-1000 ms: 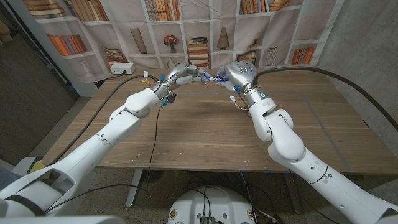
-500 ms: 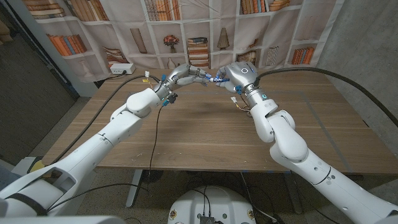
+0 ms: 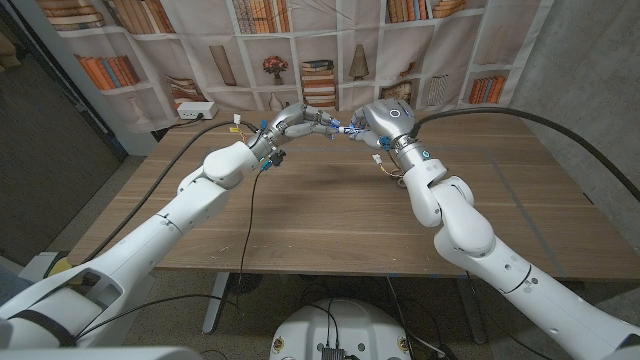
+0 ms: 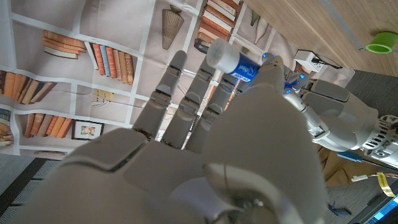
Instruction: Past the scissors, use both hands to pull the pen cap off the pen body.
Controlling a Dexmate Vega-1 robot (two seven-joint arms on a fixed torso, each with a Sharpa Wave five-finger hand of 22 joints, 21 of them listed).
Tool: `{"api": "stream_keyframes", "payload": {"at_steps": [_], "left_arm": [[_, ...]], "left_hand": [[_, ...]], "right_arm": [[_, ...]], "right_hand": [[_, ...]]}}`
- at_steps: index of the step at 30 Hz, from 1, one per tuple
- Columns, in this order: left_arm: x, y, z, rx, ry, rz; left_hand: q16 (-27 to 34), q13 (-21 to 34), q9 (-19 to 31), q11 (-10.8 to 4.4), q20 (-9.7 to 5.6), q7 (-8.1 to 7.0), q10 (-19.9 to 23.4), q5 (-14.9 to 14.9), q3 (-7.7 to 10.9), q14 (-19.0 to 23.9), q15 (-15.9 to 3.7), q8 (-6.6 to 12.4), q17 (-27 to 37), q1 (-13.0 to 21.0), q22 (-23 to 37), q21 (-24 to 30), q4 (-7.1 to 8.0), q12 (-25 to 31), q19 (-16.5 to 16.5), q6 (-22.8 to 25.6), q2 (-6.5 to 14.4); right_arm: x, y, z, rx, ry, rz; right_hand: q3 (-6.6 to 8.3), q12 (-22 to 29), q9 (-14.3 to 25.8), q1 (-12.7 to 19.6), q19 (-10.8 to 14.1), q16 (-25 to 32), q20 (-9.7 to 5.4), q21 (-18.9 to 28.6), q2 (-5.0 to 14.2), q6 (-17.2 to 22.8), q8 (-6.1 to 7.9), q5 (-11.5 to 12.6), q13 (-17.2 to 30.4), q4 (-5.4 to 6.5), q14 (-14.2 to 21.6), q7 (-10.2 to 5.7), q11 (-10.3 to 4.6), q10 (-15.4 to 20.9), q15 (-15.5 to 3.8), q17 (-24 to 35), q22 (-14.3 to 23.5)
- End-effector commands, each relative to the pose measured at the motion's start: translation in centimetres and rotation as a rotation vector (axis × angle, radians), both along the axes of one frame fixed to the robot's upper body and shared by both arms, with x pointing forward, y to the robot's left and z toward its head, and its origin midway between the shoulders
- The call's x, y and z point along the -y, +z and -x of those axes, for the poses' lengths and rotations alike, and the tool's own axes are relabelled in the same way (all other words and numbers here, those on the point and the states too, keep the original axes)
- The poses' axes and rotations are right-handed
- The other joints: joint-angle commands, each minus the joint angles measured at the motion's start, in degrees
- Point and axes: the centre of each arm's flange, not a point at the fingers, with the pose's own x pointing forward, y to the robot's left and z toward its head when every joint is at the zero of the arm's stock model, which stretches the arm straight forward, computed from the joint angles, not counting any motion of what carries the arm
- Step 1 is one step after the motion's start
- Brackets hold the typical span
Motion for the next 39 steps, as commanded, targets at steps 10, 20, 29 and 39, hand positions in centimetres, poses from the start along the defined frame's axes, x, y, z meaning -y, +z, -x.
{"api": "stream_keyframes", "payload": {"at_steps": [10, 20, 29, 39], "left_arm": [[-0.5, 0.4, 0.2, 0.009, 0.042, -0.012], [-1.2, 0.3, 0.2, -0.009, 0.066, -0.002], [-2.3, 0.3, 0.4, -0.022, 0.075, 0.017], [-4.8, -0.2, 0.7, -0.04, 0.117, 0.048]], "left_hand": [[0.51, 7.28, -0.36, -1.86, -2.72, 0.74, 3.25, 0.23, 4.23, 1.68, 0.08, -0.21, 0.05, 0.46, 0.14, 0.02, 3.21, 0.0, 0.48, 0.38, 0.39], [1.81, 7.38, -0.19, -0.73, -3.81, 1.76, 3.13, 0.34, 4.86, 4.72, -1.31, -0.21, 0.36, 1.1, 0.08, 0.23, 2.62, -0.41, 1.38, 0.6, 0.3], [1.79, 7.55, -0.15, -0.65, -4.0, 1.64, 2.89, 0.35, 4.99, 4.61, -1.28, -0.3, 0.4, 1.07, 0.07, 0.16, 2.63, -0.58, 1.35, 0.54, 0.3], [1.75, 7.73, -0.06, -0.6, -4.04, 1.64, 2.87, 0.36, 5.14, 4.47, -1.28, -0.3, 0.45, 1.1, 0.06, 0.17, 2.6, -0.67, 1.52, 0.6, 0.29]], "right_arm": [[1.2, -0.2, 0.2, 0.105, 0.096, 0.042], [1.8, -0.6, 0.3, 0.134, 0.136, 0.055], [2.2, -0.7, 0.1, 0.112, 0.143, 0.047], [2.7, -0.5, -0.3, 0.095, 0.197, 0.002]], "right_hand": [[-0.05, 1.51, -0.38, 6.19, -3.89, 4.14, -7.41, -0.12, 0.42, 6.18, -1.22, -0.68, 4.36, -1.18, 11.15, -1.06, -0.76, 6.71, -3.1, 4.12, 0.87], [-0.69, 2.94, 0.31, 6.62, -4.03, 5.02, -9.72, 0.75, 0.96, 6.16, -2.15, -0.5, 9.21, -0.41, 11.43, -1.13, -0.81, 5.98, -3.09, 6.66, 1.18], [-1.48, 5.45, 2.01, 7.37, -4.17, 5.59, -12.56, 1.88, 1.21, 5.85, -2.36, 0.24, 21.54, 1.84, 11.39, -1.11, -1.0, 6.0, -3.02, 12.19, 1.56], [-1.31, 4.1, 2.92, 8.29, -3.71, 4.95, -12.93, 2.6, 1.38, 5.49, -1.72, 0.48, 23.99, 2.76, 11.36, -1.04, -1.04, 6.69, -3.01, 13.85, 1.74]]}}
